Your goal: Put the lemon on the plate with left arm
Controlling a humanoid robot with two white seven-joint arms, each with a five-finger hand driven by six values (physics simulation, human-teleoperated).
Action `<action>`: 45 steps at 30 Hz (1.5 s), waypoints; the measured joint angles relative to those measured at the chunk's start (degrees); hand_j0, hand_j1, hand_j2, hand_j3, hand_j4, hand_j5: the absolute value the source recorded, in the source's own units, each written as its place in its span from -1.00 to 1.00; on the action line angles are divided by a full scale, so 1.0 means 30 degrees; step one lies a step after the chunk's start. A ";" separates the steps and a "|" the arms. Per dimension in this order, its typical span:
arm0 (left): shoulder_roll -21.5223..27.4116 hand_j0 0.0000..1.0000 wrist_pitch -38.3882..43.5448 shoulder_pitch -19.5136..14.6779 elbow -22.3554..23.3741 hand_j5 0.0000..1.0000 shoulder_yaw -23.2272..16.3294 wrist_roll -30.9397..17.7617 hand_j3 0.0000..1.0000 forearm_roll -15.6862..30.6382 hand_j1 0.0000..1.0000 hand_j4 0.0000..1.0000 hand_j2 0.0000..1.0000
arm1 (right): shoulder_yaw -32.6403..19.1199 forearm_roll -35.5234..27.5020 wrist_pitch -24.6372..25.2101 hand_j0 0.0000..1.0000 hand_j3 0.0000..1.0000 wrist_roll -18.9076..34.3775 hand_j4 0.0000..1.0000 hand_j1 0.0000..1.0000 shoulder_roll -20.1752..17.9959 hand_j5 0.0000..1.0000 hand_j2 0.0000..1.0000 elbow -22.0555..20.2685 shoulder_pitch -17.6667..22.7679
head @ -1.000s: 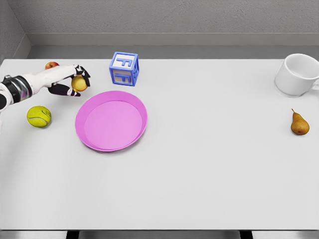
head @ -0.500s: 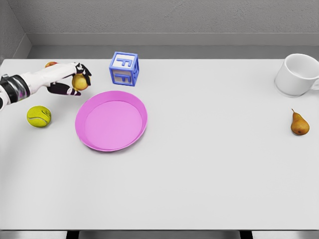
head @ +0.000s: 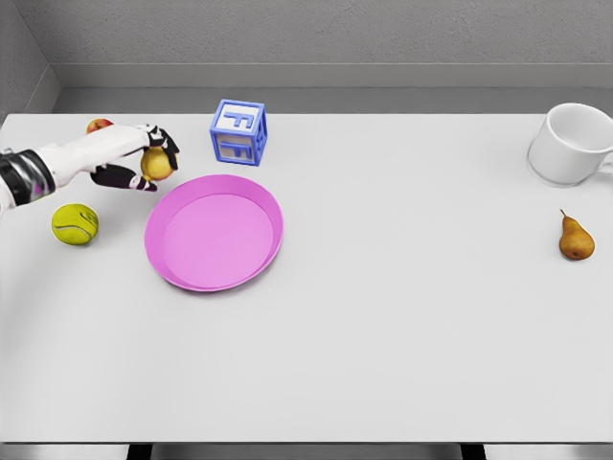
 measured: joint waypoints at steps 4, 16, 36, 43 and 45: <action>0.0117 -0.08 -0.0098 0.0146 -0.0392 -0.08 0.0006 0.0001 -0.08 0.0171 -0.08 -0.08 -0.08 | 0.0000 0.0000 0.0000 1.00 1.00 0.0000 1.00 1.00 0.0000 1.00 1.00 -0.0005 0.0000; 0.0116 -0.09 -0.0583 0.0586 -0.1238 -0.09 -0.0013 -0.0008 -0.09 0.0245 -0.09 -0.09 -0.09 | 0.0000 0.0000 0.0000 1.00 1.00 0.0000 1.00 1.00 0.0000 1.00 1.00 -0.0009 0.0029; 0.0050 -0.07 -0.1135 0.2138 -0.3993 -0.07 -0.0021 0.0011 -0.07 0.0373 -0.07 -0.07 -0.07 | 0.0000 0.0000 0.0000 1.00 1.00 0.0000 1.00 1.00 0.0000 1.00 1.00 -0.0002 0.0000; 0.0051 0.80 -0.1069 0.2314 -0.4523 0.80 0.0006 0.0045 0.80 0.0373 0.80 0.80 0.80 | 0.0000 0.0000 0.0000 1.00 1.00 0.0000 1.00 1.00 0.0000 1.00 1.00 -0.0012 0.0029; 0.0059 1.00 -0.1027 0.2373 -0.4564 1.00 0.0030 0.0056 1.00 0.0367 1.00 1.00 1.00 | 0.0000 0.0000 0.0000 1.00 1.00 0.0000 1.00 1.00 0.0000 1.00 1.00 -0.0013 0.0029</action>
